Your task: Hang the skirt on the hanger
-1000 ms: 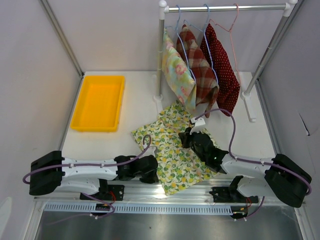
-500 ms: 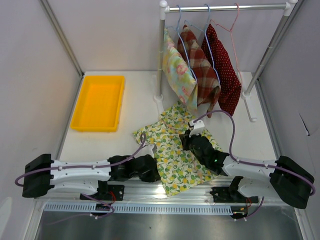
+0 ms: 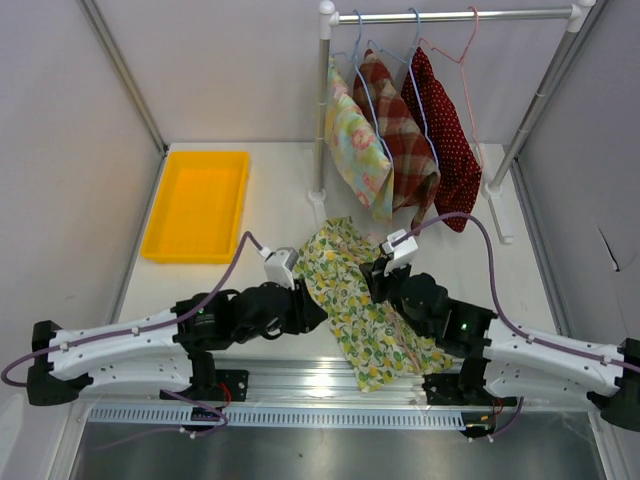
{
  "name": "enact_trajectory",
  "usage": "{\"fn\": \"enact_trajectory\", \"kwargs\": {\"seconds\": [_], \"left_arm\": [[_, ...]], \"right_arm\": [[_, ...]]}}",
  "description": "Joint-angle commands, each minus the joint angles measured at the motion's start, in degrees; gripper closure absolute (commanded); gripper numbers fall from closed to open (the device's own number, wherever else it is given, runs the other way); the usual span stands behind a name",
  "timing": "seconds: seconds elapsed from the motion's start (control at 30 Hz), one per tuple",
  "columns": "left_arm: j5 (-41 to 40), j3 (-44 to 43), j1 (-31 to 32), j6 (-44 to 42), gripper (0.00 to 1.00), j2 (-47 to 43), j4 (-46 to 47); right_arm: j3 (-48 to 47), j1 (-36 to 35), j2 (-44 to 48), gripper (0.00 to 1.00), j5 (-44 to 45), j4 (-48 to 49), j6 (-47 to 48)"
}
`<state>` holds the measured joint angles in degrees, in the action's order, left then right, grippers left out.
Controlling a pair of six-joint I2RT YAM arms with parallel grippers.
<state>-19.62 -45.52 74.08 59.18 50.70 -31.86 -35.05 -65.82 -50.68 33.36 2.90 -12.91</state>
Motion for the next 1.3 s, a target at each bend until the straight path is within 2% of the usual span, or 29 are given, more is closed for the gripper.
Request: {"fn": "enact_trajectory", "kwargs": {"seconds": [0.0, 0.13, 0.4, 0.47, 0.6, 0.7, 0.8, 1.0, 1.1, 1.27], "left_arm": [[-4.6, -4.6, -1.4, -3.9, 0.65, -2.0, -2.6], [-5.4, -7.7, -3.1, -6.7, 0.64, -1.6, -2.2], [-4.4, -14.8, -6.8, -12.9, 0.64, 0.7, 0.2], [-3.8, -15.8, -7.8, -13.7, 0.64, 1.5, 0.5], [-1.7, -16.8, -8.8, -15.0, 0.63, 2.1, 1.4], [-0.5, -18.5, -9.6, -17.2, 0.63, 3.0, 1.9], [-0.4, -24.3, -11.1, -22.2, 0.60, 5.9, 2.9], [3.7, -46.6, -14.6, -29.5, 0.57, 17.8, 1.3], [5.6, -50.8, -15.1, -30.2, 0.57, 22.3, 1.0], [9.3, -49.9, -17.0, -28.9, 0.57, 24.6, 3.3]], "right_arm": [[-7.6, -3.8, 2.9, 1.00, 2.9, -9.6, 3.8], [-17.4, -6.7, 3.5, 1.00, 5.8, -21.3, 4.6], [-33.4, -9.1, 6.2, 1.00, 8.8, -34.1, 5.2], [-40.5, -9.1, 4.7, 1.00, 10.1, -36.4, 6.3], [-53.5, -9.1, -0.6, 1.00, 13.8, -48.6, 6.6], [-58.5, -9.2, -1.7, 1.00, 13.2, -53.7, 5.2], [-60.2, -9.2, -1.3, 1.00, 10.9, -57.9, 2.1], [-61.7, -9.1, -2.0, 1.00, 9.7, -69.6, -7.7], [-61.9, -9.1, -2.7, 1.00, 10.3, -73.8, -12.0], [-63.4, -6.6, -3.9, 1.00, 15.6, -80.7, -18.4]]}}
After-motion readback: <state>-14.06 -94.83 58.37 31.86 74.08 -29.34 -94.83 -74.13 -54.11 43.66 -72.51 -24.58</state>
